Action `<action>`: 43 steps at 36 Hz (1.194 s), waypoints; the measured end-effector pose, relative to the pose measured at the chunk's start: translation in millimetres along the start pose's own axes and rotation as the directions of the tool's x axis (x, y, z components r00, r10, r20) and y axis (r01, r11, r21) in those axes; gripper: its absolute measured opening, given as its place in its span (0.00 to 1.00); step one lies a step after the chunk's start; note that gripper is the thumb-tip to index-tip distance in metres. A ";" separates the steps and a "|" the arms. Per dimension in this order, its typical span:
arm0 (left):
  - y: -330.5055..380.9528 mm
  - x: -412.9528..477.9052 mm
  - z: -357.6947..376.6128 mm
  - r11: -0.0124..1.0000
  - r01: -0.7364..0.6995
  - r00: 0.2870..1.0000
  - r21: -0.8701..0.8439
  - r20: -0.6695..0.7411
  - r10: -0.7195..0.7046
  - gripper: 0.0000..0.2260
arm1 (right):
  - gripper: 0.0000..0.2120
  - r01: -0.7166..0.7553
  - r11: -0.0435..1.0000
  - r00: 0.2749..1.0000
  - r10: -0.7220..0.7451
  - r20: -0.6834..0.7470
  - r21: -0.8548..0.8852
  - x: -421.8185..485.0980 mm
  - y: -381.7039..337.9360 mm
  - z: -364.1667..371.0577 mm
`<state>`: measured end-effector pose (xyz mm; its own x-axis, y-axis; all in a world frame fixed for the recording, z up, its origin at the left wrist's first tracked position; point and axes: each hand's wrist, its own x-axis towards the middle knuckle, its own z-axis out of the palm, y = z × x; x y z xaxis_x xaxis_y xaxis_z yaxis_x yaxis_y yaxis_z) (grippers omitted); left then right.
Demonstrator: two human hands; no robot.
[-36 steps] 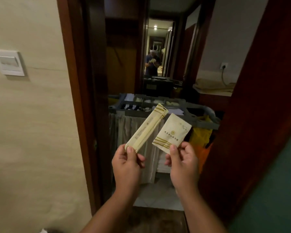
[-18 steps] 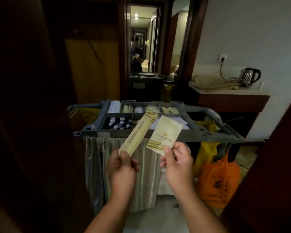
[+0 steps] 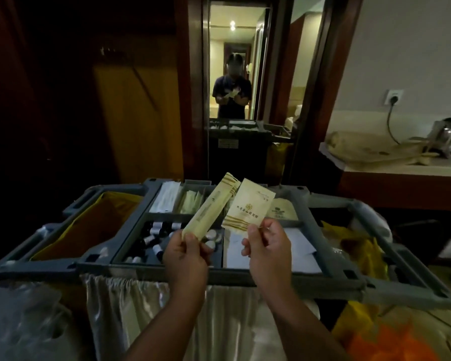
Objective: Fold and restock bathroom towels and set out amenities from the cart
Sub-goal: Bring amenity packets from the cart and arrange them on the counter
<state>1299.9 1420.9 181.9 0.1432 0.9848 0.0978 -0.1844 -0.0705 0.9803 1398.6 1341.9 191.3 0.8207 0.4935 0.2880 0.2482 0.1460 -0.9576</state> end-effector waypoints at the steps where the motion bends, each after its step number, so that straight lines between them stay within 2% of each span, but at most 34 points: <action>1: -4.4 10.4 7.2 1.000 -0.002 1.000 0.012 -0.012 0.002 0.13 | 0.02 -0.010 1.000 1.000 0.010 0.014 0.011 13.7 3.4 3.0; 5: -20.9 55.1 28.4 0.997 -0.067 0.997 0.034 -0.029 0.068 0.13 | 0.02 -0.013 0.999 0.998 0.010 0.065 0.043 62.4 20.6 19.1; 12: -55.6 148.1 55.7 0.998 -0.061 0.998 -0.017 -0.024 0.061 0.15 | 0.03 -0.013 1.000 0.998 0.011 0.062 0.021 143.3 64.2 66.5; 18: -87.4 225.8 76.7 1.000 -0.003 0.998 -0.027 0.056 0.004 0.14 | 0.04 0.025 0.997 1.000 -0.025 0.006 -0.075 210.2 97.8 102.8; 24: -112.6 279.9 88.8 0.997 0.010 0.999 0.071 0.035 -0.013 0.14 | 0.04 -0.083 0.977 0.996 0.076 -0.041 -0.196 267.4 145.2 110.7; 29: -141.8 321.1 87.0 0.978 0.045 0.998 0.204 -0.061 -0.033 0.16 | 0.03 -0.215 0.892 0.976 0.214 -0.046 -0.399 307.0 208.4 115.2; 32: -159.9 337.3 81.7 0.958 0.113 0.990 0.262 -0.114 -0.086 0.16 | 0.16 -0.197 0.831 0.971 0.237 0.012 -0.520 318.0 231.4 116.5; 34: -168.1 343.8 78.2 0.946 0.143 0.984 0.290 -0.145 -0.104 0.16 | 0.20 -0.176 0.775 0.963 0.264 0.057 -0.607 321.6 242.9 115.2; 39: -182.0 353.7 73.7 0.941 0.202 0.967 0.271 -0.205 -0.149 0.14 | 0.12 -0.139 0.602 0.931 0.351 0.104 -0.787 332.7 265.7 112.0; 41: -185.6 354.1 72.7 0.939 0.193 0.968 0.283 -0.212 -0.135 0.15 | 0.11 -0.154 0.558 0.920 0.381 0.087 -0.816 334.0 263.1 111.3; 43: -186.3 353.6 73.1 0.936 0.174 0.972 0.307 -0.208 -0.112 0.16 | 0.10 -0.133 0.545 0.934 0.347 0.079 -0.828 334.7 257.1 116.1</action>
<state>1456.1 1770.7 46.4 -0.0429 0.9978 -0.0503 0.1511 0.0563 0.9869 1677.3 1644.1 41.2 0.8125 0.5795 -0.0636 0.4525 -0.6956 -0.5579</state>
